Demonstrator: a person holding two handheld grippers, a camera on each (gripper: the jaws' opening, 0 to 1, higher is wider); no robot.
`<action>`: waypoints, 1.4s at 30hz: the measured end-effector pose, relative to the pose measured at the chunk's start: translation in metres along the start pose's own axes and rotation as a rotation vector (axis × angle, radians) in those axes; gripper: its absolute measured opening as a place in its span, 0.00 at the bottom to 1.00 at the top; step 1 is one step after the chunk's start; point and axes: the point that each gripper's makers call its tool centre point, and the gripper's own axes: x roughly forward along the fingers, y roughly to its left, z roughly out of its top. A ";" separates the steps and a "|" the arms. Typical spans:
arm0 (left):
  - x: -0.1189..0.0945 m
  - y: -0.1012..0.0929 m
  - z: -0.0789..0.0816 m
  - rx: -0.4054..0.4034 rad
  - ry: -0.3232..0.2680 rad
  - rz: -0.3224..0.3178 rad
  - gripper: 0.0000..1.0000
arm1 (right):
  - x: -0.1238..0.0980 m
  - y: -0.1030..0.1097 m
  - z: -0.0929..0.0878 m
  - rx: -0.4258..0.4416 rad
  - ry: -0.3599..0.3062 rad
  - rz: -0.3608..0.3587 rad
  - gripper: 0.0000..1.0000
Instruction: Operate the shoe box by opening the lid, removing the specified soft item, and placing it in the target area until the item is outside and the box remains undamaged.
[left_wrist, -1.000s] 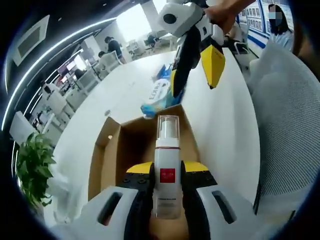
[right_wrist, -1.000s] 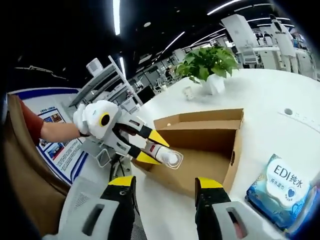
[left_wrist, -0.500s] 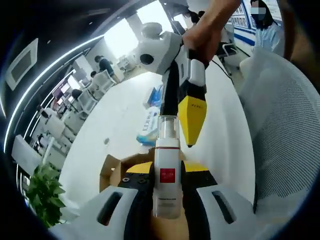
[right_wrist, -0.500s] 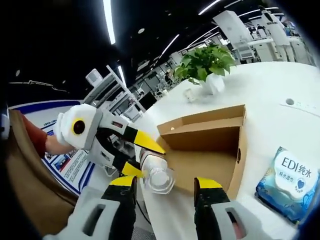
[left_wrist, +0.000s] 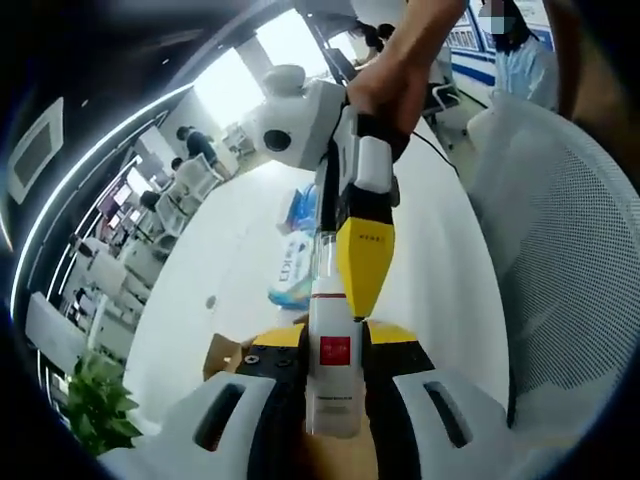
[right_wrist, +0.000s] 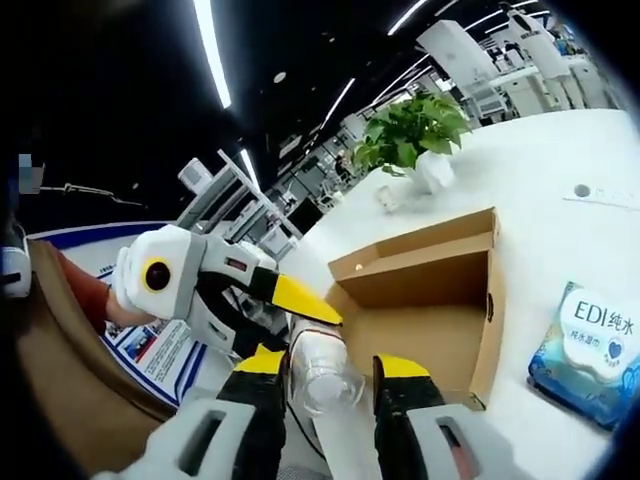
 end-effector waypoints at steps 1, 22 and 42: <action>0.000 0.000 0.001 0.002 0.000 -0.001 0.20 | 0.000 0.002 0.000 0.003 -0.005 0.003 0.27; 0.005 -0.010 0.003 0.063 0.019 0.007 0.20 | -0.002 0.020 -0.006 0.162 -0.089 0.024 0.18; 0.002 -0.015 -0.009 0.030 0.041 0.012 0.32 | -0.014 0.012 -0.006 0.247 -0.156 0.008 0.18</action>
